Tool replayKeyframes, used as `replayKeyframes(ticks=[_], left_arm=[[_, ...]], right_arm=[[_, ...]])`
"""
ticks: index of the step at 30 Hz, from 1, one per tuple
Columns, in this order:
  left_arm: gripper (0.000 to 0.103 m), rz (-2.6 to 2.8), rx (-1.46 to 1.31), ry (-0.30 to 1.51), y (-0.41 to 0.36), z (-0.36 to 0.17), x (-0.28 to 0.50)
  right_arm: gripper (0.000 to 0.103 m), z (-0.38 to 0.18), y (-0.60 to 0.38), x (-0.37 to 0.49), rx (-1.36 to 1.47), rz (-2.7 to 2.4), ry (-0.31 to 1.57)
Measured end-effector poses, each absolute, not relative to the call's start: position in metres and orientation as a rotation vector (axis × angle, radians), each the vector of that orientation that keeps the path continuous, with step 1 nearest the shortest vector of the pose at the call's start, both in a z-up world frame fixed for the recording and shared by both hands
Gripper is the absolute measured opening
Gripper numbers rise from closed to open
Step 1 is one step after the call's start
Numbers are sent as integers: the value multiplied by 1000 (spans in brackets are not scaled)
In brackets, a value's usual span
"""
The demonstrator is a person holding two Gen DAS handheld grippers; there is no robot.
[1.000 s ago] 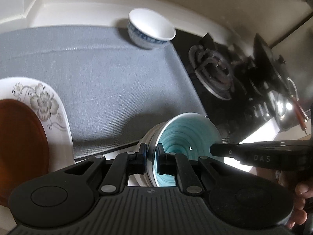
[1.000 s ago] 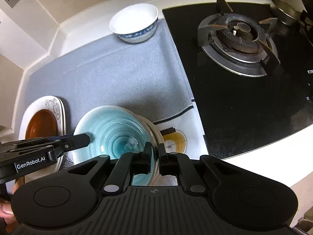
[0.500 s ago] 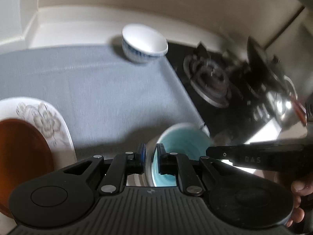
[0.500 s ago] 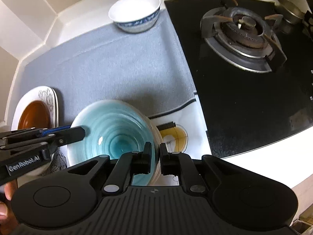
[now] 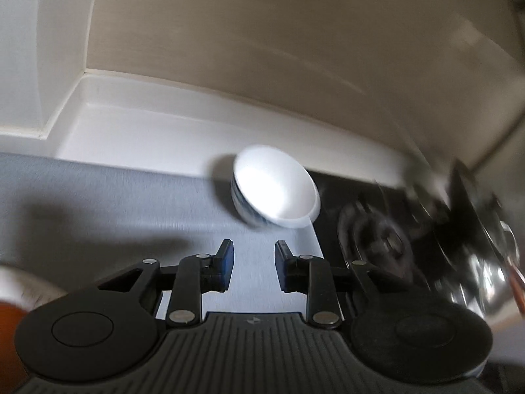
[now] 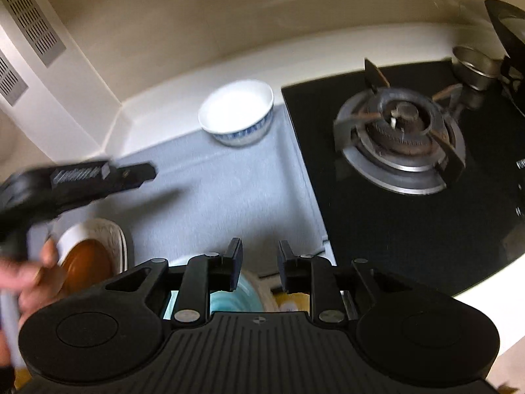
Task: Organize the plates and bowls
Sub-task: 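Move the left gripper to the blue-patterned white bowl and grasp its rim, then carry the blue-patterned bowl with the left gripper onto the teal bowl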
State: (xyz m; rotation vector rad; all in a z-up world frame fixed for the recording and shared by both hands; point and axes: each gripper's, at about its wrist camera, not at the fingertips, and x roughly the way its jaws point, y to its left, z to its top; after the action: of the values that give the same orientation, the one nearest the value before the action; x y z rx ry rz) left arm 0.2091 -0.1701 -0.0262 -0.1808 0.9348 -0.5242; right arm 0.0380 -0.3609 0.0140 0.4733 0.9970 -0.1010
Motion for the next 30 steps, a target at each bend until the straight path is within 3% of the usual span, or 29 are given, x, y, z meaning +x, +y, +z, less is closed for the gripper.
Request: replayKeyframes(ticks=[10, 13, 26, 30], left_arm=[[30, -368, -273, 1028, -221, -64, 285], [11, -354, -276, 1060, -226, -77, 289], [12, -318, -151, 1132, -165, -57, 200], [15, -287, -158, 1102, -148, -53, 179]], right_arm=[[26, 15, -399, 62, 419, 30, 993], [26, 13, -406, 69, 398, 66, 998], [27, -8, -396, 126, 351, 214, 1022], [38, -22, -376, 153, 312, 254, 1046]])
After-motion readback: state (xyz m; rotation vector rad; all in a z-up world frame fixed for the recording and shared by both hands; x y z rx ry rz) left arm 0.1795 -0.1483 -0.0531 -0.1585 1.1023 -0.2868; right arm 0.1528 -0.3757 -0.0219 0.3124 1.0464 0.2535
